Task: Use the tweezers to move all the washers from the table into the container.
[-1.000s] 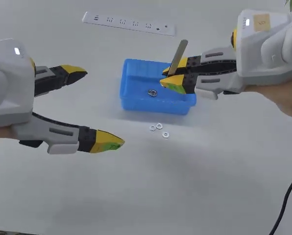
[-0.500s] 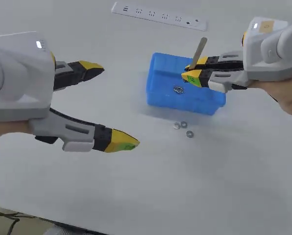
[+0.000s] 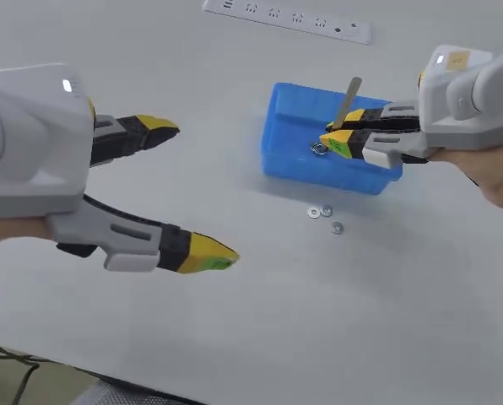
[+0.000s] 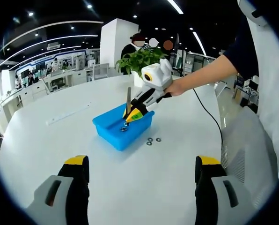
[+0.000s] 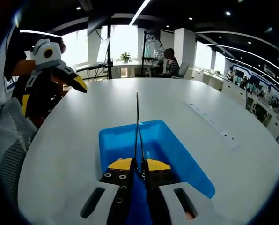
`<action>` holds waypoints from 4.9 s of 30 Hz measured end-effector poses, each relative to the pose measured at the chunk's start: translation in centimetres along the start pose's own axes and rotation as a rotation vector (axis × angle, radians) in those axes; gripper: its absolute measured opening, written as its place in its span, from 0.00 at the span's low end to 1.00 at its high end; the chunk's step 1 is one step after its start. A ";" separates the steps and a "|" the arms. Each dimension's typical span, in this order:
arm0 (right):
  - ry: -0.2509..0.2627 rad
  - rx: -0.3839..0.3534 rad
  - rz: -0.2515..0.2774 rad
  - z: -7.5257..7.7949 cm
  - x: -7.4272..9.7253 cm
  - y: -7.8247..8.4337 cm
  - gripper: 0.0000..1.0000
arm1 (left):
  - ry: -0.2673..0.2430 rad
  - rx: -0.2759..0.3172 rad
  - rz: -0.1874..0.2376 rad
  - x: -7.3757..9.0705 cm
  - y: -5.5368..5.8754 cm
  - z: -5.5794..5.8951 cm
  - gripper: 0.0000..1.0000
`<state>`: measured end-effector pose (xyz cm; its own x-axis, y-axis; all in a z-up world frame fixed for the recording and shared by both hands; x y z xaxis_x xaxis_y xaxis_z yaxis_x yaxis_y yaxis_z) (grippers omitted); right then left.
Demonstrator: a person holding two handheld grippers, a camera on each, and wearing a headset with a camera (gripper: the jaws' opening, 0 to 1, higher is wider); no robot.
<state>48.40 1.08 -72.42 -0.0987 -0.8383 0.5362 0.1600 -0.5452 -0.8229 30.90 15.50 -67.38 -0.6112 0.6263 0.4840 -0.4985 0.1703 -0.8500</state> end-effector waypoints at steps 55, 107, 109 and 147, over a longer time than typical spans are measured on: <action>-0.062 0.087 -0.010 -1.1 1.5 -1.3 0.08 | 0.281 -0.287 -0.002 -12.0 -11.3 -1.4 0.21; 0.020 0.021 -0.001 -0.6 2.2 -2.3 0.19 | 0.294 -0.251 0.112 -10.5 -12.7 -1.3 0.05; 0.050 0.031 0.000 -0.4 2.6 -2.2 0.20 | 0.289 -0.252 0.118 -10.4 -12.9 -1.2 0.05; 0.153 -0.062 0.120 -5.1 9.5 -2.0 0.57 | 0.258 -0.191 0.171 -6.9 -11.5 1.2 0.05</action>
<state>42.17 -5.79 -66.63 -0.2316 -0.8856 0.4026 0.1191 -0.4365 -0.8918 40.14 8.30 -60.75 -0.4882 0.8252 0.2839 -0.2638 0.1706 -0.9494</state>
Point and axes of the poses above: the centre of the closed fingertips' face, and the gripper's own axes: x roughly backward along the fingers, z roughly to its right, y roughly out of its underside, the point moved 6 cm from there along x, roughly backward along the fingers, and after that the axes turned 10 degrees about x, right-handed, at the moved point
